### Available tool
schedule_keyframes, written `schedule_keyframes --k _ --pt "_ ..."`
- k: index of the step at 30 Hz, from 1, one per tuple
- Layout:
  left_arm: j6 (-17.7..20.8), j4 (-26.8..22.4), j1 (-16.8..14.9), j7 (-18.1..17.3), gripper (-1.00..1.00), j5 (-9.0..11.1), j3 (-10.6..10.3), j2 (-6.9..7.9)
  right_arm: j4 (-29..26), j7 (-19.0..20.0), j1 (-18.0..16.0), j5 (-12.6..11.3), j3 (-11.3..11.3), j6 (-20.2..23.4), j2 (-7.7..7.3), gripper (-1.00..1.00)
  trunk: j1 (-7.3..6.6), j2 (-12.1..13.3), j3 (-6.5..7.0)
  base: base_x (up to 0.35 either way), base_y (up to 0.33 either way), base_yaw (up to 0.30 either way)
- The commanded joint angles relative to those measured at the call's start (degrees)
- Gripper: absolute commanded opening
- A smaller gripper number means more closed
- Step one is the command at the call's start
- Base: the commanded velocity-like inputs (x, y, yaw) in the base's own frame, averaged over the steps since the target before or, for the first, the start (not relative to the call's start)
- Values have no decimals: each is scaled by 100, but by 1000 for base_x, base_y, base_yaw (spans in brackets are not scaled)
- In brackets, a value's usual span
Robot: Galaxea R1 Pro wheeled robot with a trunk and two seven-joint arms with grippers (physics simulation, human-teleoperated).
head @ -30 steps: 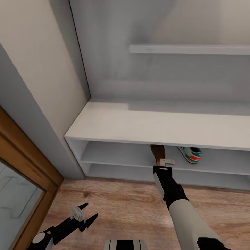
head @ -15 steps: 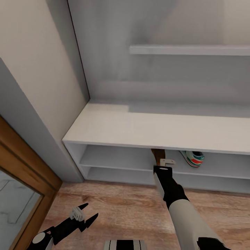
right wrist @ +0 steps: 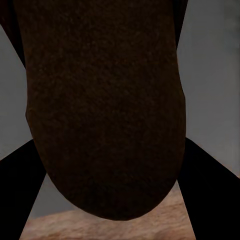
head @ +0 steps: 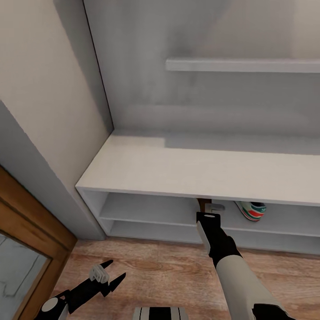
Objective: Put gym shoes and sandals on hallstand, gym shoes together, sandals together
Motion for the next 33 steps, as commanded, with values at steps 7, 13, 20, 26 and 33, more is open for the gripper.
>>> schedule_keyframes --k 7,13,20,26,33 --pt "-8 4 -2 -13 100 3 4 -1 -15 15 -2 61 -24 46 7 -100 -1 -2 -4 118 0 0" --pt "-7 4 -3 -11 100 3 9 -1 -17 15 -2 61 -27 46 7 -100 -1 -2 -4 57 0 0" --pt "-7 4 -3 -10 100 3 11 -1 -17 15 -2 61 -28 46 7 -100 -1 -2 -4 10 0 0" --pt "-4 4 -3 -10 100 -4 11 -1 -17 15 -2 61 -28 46 7 -100 -1 -2 -4 46 0 0" --pt "-11 4 -3 -12 100 2 16 5 -24 15 -2 61 -28 46 7 100 -1 -2 -4 68 0 0"
